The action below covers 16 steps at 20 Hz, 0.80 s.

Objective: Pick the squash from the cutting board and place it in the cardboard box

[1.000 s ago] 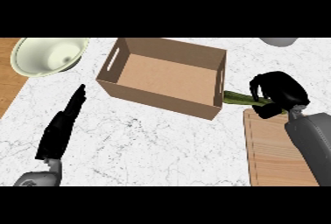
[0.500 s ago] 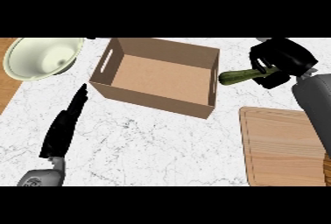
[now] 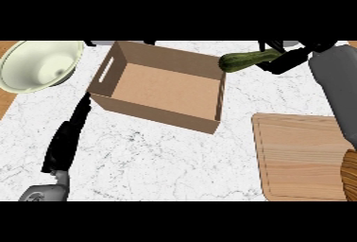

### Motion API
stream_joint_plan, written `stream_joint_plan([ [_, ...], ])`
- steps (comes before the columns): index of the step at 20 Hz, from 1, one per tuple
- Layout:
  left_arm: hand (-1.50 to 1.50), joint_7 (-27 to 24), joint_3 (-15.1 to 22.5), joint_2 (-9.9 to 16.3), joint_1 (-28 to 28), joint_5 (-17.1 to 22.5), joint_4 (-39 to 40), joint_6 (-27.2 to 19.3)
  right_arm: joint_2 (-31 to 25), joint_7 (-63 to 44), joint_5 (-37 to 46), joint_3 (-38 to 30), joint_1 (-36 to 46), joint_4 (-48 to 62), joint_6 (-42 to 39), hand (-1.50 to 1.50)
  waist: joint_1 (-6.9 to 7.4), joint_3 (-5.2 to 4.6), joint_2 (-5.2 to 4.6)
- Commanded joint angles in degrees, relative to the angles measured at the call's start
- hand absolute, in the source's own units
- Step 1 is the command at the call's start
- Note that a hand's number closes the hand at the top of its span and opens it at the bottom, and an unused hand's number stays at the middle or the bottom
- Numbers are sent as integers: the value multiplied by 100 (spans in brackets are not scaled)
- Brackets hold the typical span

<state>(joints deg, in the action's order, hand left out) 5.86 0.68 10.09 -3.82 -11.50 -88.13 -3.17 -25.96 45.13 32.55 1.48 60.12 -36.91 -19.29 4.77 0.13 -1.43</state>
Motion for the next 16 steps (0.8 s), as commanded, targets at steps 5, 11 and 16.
stream_joint_plan([
  [5,0,178,-218,103,-51,122,-24,68,565,216,-214,-136,1306,1078,-406,150,-147,-12,51],
  [11,0,148,-218,39,-25,66,63,22,1184,-139,-94,-87,1852,1578,-88,150,-207,-15,57],
  [16,0,-208,-191,60,433,7,-18,42,2033,-845,90,60,2075,1641,336,150,-248,-19,98],
])
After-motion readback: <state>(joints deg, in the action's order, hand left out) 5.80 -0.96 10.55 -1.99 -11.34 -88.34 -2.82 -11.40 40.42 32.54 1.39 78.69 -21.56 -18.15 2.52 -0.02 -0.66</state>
